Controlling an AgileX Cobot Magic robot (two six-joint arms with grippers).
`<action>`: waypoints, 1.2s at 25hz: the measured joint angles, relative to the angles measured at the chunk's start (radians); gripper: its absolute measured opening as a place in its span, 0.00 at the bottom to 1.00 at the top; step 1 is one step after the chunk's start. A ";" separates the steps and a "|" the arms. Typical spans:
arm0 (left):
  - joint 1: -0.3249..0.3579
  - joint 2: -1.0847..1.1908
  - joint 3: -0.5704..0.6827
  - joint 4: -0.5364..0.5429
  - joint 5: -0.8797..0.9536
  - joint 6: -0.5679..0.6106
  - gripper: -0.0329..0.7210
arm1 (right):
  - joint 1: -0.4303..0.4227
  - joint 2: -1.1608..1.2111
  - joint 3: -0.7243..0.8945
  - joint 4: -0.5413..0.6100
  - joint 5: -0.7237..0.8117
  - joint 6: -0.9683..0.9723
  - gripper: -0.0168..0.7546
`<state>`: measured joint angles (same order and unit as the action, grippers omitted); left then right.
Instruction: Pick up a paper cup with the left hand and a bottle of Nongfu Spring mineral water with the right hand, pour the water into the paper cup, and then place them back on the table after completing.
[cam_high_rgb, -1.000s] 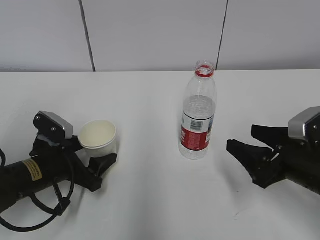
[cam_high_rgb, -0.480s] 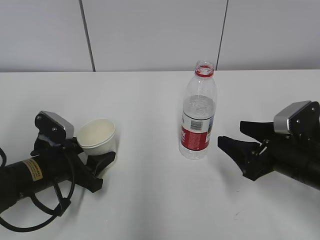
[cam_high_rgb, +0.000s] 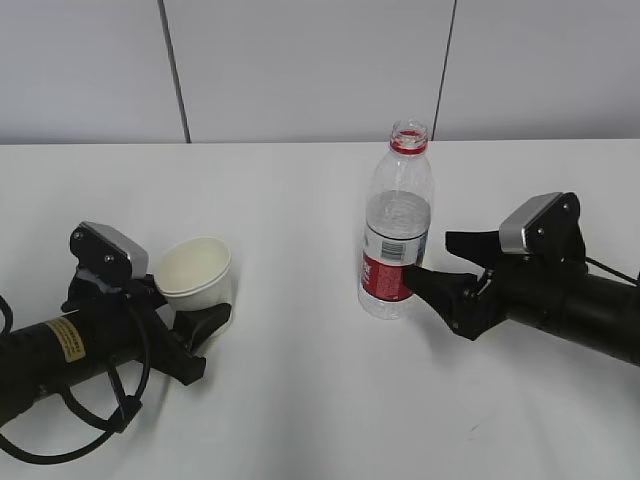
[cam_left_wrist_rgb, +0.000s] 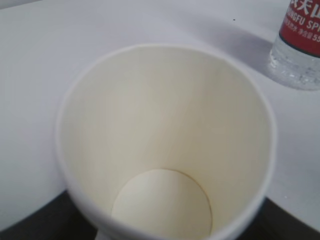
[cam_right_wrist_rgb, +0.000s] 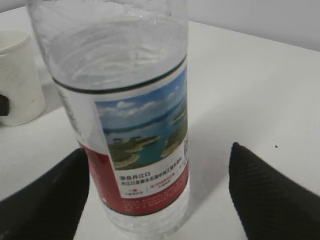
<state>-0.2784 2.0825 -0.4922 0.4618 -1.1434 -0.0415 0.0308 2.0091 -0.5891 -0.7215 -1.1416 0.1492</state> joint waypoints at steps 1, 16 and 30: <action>0.000 0.000 0.000 0.000 0.000 0.000 0.61 | 0.004 0.011 -0.016 0.000 0.000 0.000 0.87; 0.000 0.000 0.000 0.008 0.000 0.000 0.61 | 0.085 0.107 -0.189 -0.035 -0.002 0.000 0.88; 0.000 -0.142 -0.003 0.064 0.108 -0.070 0.61 | 0.089 0.108 -0.192 -0.034 -0.002 0.044 0.68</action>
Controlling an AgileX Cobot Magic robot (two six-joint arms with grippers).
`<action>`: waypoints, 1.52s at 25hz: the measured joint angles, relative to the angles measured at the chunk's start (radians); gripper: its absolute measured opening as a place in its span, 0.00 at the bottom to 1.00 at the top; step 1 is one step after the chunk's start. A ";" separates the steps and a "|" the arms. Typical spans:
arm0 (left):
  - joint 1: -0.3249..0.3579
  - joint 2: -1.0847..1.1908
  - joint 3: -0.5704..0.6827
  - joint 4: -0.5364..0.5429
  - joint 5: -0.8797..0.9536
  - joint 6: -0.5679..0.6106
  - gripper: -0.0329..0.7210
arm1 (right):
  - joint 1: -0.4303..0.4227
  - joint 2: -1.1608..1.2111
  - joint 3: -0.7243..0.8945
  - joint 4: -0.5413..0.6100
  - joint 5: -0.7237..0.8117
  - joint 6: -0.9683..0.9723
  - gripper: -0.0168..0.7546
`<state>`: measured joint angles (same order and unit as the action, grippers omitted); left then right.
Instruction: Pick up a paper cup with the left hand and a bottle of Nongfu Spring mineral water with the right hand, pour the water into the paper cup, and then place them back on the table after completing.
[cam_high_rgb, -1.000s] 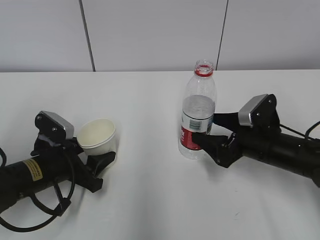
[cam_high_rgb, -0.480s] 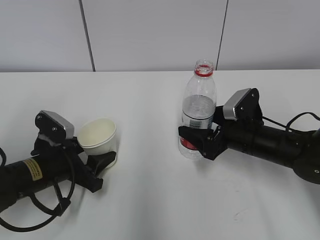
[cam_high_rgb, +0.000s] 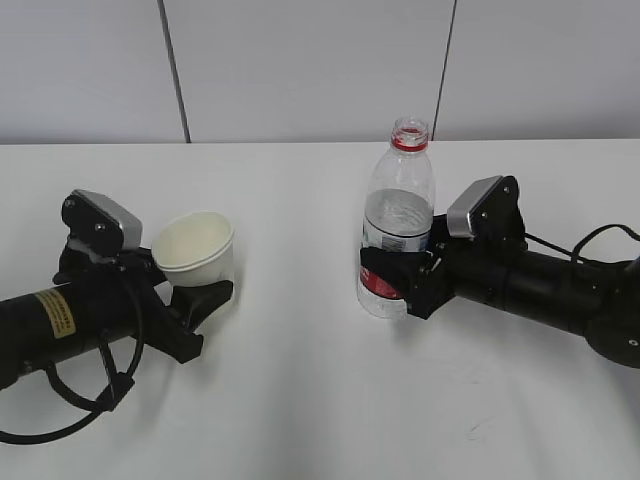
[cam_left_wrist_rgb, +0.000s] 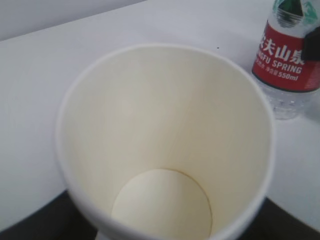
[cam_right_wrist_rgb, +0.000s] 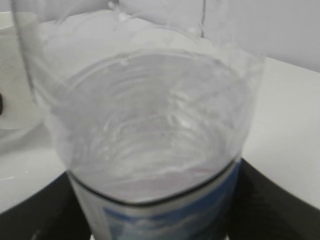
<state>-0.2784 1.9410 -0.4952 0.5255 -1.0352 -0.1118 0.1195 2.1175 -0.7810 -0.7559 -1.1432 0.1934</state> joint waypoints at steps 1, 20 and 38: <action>0.000 -0.010 -0.003 0.011 0.010 -0.016 0.61 | 0.000 0.000 0.000 0.000 0.000 0.005 0.67; -0.057 -0.030 -0.130 0.378 0.111 -0.251 0.61 | 0.000 -0.048 -0.101 -0.076 0.112 -0.041 0.54; -0.100 -0.030 -0.130 0.439 0.112 -0.252 0.60 | 0.000 -0.081 -0.275 -0.211 0.170 -0.378 0.54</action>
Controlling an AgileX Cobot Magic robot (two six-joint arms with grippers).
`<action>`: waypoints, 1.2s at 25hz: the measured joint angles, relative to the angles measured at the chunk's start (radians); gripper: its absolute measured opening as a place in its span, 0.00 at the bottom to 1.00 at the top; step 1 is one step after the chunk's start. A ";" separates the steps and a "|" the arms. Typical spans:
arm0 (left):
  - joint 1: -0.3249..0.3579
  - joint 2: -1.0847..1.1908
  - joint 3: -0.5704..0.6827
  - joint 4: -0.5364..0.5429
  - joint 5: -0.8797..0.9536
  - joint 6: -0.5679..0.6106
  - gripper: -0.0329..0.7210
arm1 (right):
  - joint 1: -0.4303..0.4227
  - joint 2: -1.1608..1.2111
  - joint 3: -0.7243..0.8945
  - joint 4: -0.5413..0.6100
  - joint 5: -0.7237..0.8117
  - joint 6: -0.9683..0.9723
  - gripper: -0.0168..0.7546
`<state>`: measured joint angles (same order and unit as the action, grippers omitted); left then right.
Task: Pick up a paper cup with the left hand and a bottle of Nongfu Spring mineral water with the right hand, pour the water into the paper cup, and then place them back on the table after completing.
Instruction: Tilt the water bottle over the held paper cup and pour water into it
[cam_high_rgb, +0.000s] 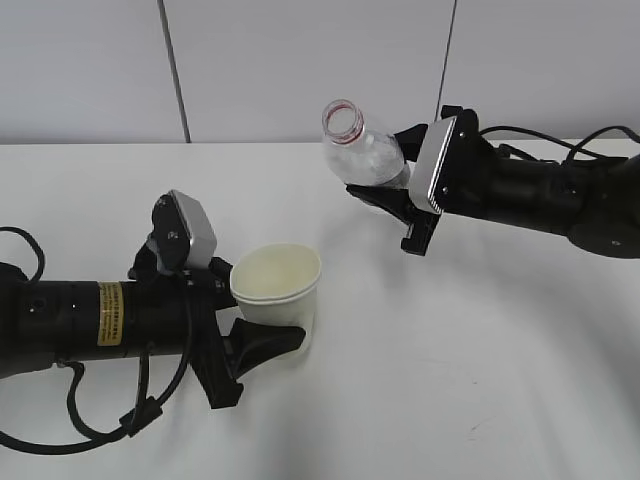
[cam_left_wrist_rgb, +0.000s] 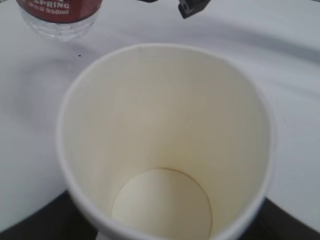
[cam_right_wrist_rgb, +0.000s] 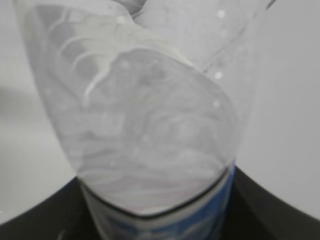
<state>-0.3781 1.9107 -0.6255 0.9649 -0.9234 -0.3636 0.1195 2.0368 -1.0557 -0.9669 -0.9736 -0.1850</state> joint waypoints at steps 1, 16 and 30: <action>0.000 0.000 0.000 0.017 -0.001 0.000 0.60 | 0.000 0.000 -0.005 -0.002 0.000 -0.024 0.54; -0.038 0.000 -0.026 0.093 -0.052 0.000 0.60 | 0.001 0.000 -0.016 -0.004 0.002 -0.272 0.54; -0.077 0.000 -0.064 0.061 0.027 0.000 0.60 | 0.001 0.000 -0.016 -0.002 -0.011 -0.496 0.54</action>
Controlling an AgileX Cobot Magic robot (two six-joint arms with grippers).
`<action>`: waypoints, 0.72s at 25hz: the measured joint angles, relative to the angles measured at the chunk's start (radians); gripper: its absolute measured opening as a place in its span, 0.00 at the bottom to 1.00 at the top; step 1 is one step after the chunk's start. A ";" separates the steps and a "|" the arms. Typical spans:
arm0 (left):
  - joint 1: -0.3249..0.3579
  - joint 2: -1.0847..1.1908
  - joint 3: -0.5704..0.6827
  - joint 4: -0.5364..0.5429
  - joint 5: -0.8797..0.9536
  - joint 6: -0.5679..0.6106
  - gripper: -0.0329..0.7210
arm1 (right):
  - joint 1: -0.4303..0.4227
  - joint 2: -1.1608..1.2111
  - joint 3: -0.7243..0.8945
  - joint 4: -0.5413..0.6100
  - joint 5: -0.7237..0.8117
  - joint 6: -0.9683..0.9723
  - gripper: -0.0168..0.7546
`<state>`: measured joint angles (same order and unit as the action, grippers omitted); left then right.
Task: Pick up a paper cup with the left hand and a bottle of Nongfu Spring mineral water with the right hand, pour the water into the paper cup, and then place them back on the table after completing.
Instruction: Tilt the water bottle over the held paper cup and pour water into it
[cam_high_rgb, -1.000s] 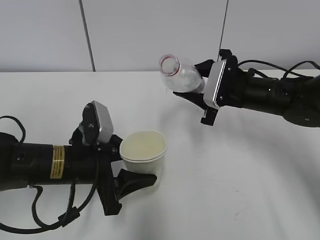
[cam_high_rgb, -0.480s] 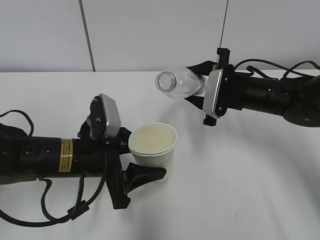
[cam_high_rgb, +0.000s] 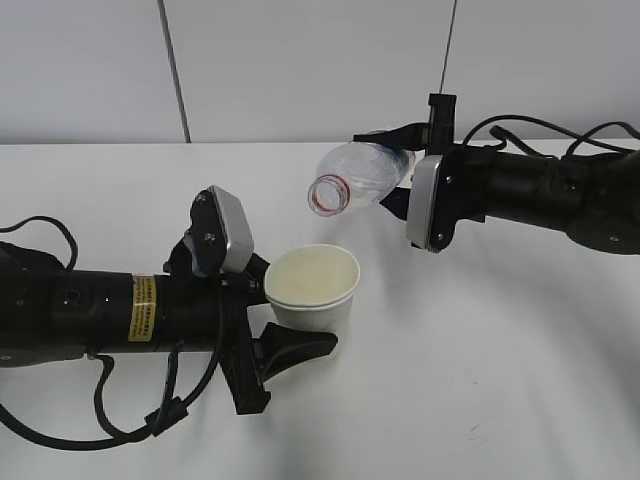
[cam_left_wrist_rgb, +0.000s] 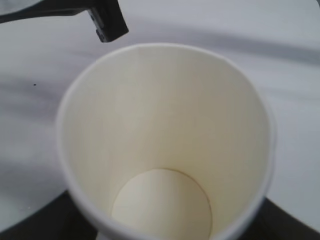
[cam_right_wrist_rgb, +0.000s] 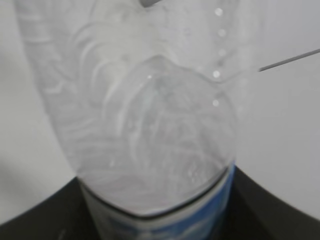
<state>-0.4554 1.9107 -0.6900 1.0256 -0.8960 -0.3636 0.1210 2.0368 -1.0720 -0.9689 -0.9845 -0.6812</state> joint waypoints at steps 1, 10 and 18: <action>0.000 0.000 0.000 0.000 0.000 0.000 0.60 | 0.000 0.000 0.000 0.000 0.000 -0.012 0.54; 0.000 0.000 0.000 -0.003 0.000 -0.001 0.60 | 0.000 0.000 0.000 0.002 -0.001 -0.137 0.54; 0.000 0.000 0.000 -0.001 0.000 -0.013 0.60 | 0.000 0.000 0.000 0.006 -0.001 -0.224 0.53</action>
<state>-0.4554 1.9107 -0.6900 1.0247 -0.8960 -0.3766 0.1210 2.0368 -1.0720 -0.9634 -0.9852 -0.9050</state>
